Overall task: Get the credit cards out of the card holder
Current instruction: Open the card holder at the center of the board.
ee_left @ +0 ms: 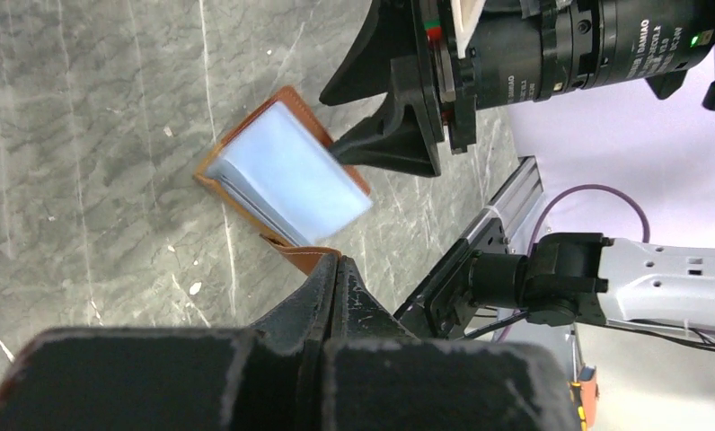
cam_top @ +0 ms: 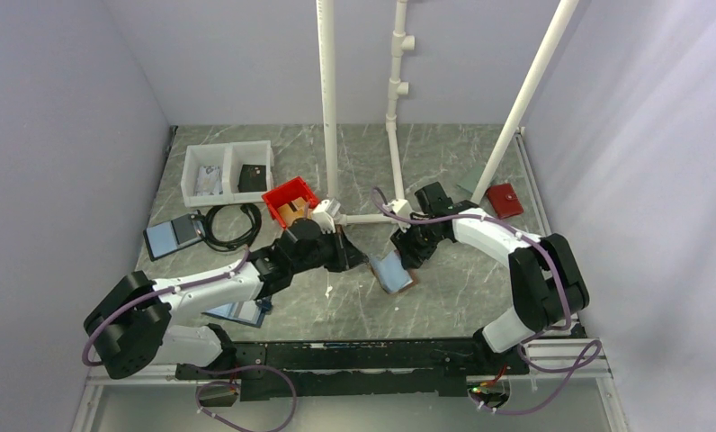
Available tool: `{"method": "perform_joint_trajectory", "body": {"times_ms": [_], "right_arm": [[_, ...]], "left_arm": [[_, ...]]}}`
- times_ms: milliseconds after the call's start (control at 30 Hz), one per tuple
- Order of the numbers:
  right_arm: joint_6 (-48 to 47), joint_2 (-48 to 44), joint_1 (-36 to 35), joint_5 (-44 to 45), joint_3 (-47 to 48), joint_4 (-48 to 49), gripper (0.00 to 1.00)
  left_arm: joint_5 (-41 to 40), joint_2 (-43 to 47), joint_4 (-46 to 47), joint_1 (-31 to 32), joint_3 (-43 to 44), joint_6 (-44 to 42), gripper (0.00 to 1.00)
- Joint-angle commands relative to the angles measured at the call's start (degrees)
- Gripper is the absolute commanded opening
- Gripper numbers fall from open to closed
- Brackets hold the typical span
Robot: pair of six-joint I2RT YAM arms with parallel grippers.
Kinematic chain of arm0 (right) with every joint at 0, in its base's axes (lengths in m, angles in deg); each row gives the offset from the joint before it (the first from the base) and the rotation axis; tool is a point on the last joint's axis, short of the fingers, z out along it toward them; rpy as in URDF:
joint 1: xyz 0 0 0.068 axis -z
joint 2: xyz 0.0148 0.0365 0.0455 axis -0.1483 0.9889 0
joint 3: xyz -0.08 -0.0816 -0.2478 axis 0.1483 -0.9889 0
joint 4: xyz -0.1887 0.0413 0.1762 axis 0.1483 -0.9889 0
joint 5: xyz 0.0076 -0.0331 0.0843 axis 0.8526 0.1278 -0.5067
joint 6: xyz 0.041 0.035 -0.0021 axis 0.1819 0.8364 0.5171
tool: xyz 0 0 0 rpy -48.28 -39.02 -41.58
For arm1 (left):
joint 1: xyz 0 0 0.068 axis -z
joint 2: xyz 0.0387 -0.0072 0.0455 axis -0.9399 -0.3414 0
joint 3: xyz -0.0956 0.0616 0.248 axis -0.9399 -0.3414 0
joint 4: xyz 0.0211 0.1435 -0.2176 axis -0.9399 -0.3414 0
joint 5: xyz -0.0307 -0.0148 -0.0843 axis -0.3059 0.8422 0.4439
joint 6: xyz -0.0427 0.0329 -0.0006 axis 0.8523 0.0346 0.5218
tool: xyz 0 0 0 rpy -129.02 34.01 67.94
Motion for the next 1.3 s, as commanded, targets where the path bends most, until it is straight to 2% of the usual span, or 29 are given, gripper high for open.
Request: {"method": "perform_joint_trajectory", "body": {"times_ms": [0,100,300,567,667,900,1067,1267], "right_arm": [[-1.8,-4.2,1.5,-5.6,0.6,-0.6,0.56],[-2.1,-6.3,3.2,-9.2,0.6,-1.2,0.62],[-1.9,-10.2,7.1,-12.8,0.3,-1.1,0.63],[-1.8,-10.0,8.4,-18.2,0.3,-1.9,0.63],[-1.9,-9.3,8.3,-20.0,0.3,-2.4,0.63],[-2.1,-8.3,7.4,-20.6,0.5,-2.4,0.62],[-2.3,-7.8,6.9,-20.4,0.4,-2.5,0.62],[-3.5,-7.3,6.4,-21.7,0.4,-3.1,0.62]], "left_arm": [[6.5,0.9,5.1,-2.9,1.3,0.6,0.00],[10.0,-0.7,2.9,-5.1,4.4,-1.0,0.00],[16.5,-7.2,-3.3,-7.1,12.2,-4.4,0.00],[24.4,-18.8,4.9,-7.3,15.3,0.7,0.00],[21.6,-17.3,3.5,-7.3,13.6,0.0,0.00],[7.4,-5.0,-13.7,-7.4,6.0,-4.0,0.00],[0.8,-0.4,-20.2,-7.4,-0.5,-2.5,0.00],[-5.9,5.1,-26.9,-7.4,-4.2,-0.6,0.00]]}}
